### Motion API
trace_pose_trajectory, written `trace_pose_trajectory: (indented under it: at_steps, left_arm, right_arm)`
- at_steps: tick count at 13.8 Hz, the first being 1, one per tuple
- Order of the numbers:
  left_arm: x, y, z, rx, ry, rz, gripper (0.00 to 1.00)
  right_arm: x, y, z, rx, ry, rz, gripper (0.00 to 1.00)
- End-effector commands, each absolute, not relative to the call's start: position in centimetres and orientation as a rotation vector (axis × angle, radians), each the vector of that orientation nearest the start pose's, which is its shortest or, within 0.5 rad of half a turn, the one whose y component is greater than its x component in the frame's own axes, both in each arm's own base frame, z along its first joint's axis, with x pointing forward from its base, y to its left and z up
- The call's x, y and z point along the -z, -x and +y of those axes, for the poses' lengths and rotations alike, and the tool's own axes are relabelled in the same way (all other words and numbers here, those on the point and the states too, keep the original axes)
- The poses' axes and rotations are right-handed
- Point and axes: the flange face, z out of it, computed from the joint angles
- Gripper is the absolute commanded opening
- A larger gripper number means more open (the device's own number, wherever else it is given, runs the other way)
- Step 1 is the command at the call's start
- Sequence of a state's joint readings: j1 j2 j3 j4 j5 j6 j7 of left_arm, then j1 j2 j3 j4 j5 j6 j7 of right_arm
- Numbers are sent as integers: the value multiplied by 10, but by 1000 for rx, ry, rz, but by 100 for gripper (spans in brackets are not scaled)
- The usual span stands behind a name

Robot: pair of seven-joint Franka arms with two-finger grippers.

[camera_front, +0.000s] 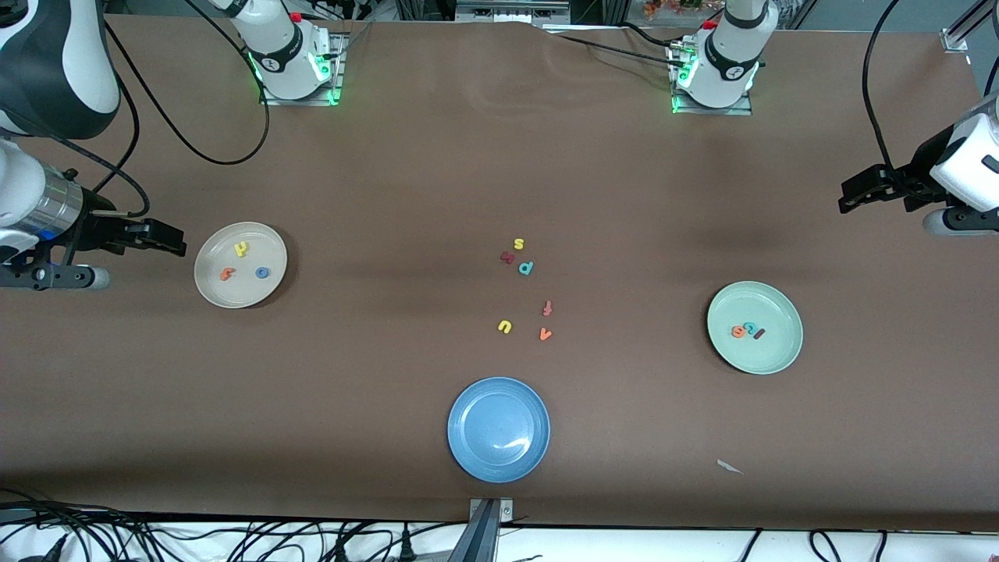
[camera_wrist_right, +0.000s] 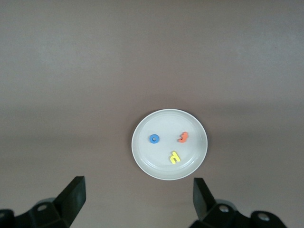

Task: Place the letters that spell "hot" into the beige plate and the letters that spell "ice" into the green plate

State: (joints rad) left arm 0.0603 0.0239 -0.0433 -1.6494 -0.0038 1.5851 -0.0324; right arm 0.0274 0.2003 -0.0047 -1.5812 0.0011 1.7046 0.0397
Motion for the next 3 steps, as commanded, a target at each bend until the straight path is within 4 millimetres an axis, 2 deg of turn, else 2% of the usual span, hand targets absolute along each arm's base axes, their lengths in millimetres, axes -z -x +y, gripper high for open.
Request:
trace_pose_trajectory:
  at_steps: [1,3]
  left_arm:
    - [-575,-559,9,-128,3138,-46,100]
    - [-576,-559,9,-125,3138,-43,100]
  right_arm:
    - [-519,-616,15,-109,3131,51,100]
    - [-519,-615,16,-111,3131,53,100]
